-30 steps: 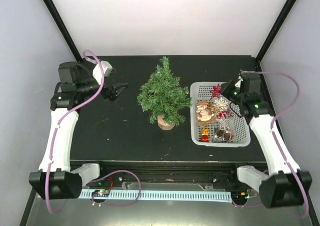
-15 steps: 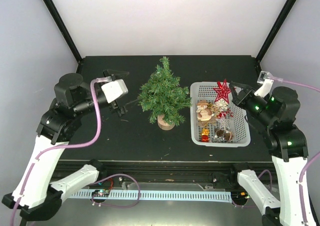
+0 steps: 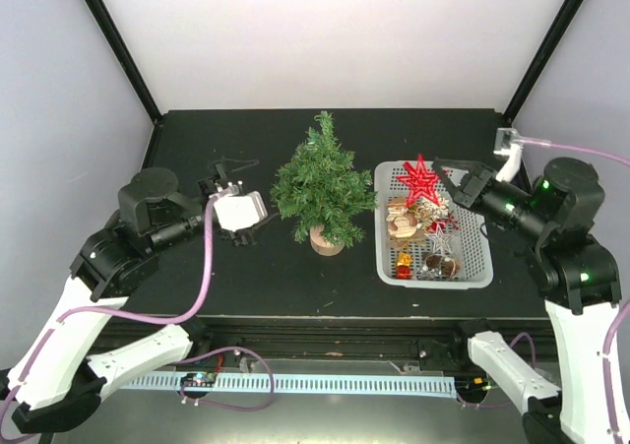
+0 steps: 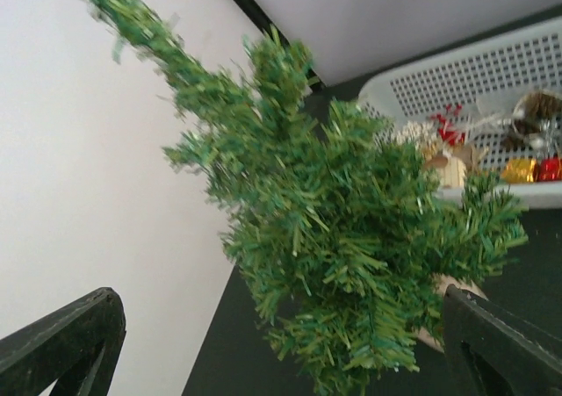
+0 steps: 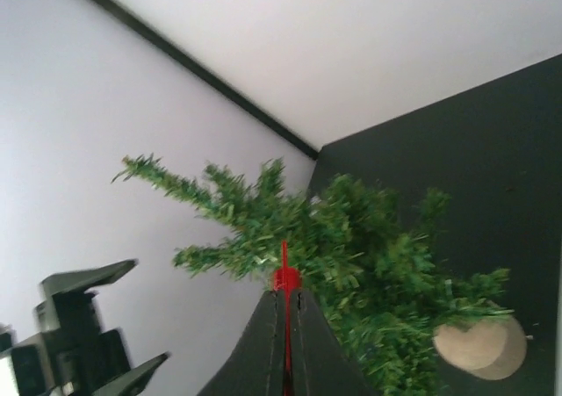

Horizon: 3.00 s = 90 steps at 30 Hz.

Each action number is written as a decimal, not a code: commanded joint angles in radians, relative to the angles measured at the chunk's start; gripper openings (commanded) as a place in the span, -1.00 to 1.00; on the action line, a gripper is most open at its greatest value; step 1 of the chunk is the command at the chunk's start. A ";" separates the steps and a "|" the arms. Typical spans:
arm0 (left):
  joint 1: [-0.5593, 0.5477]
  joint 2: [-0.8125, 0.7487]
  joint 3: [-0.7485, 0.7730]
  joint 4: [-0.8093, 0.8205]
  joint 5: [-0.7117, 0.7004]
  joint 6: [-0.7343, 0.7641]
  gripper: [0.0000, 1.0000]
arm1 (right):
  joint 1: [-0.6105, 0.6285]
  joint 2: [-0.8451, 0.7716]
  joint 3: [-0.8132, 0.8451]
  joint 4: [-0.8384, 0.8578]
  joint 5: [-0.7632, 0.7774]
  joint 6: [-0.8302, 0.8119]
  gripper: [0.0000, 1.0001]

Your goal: Decorate the small christmas tree

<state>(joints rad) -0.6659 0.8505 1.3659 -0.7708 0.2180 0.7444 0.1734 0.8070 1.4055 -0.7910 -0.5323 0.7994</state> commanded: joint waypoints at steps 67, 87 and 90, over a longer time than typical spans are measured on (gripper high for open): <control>-0.094 0.254 -0.051 -0.605 0.740 0.130 -0.25 | 1.175 0.405 -0.036 -0.024 0.452 -0.189 -0.98; -0.109 0.345 -0.041 -0.737 0.811 0.243 -0.97 | 1.176 0.400 -0.058 -0.004 0.461 -0.171 -0.98; -0.109 0.344 -0.042 -0.724 0.812 0.231 -0.97 | 1.177 0.383 -0.060 -0.005 0.481 -0.174 -0.96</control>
<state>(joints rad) -0.7616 1.2022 1.3060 -1.4597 0.9733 0.9504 1.3525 1.2163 1.3594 -0.8303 -0.1158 0.6186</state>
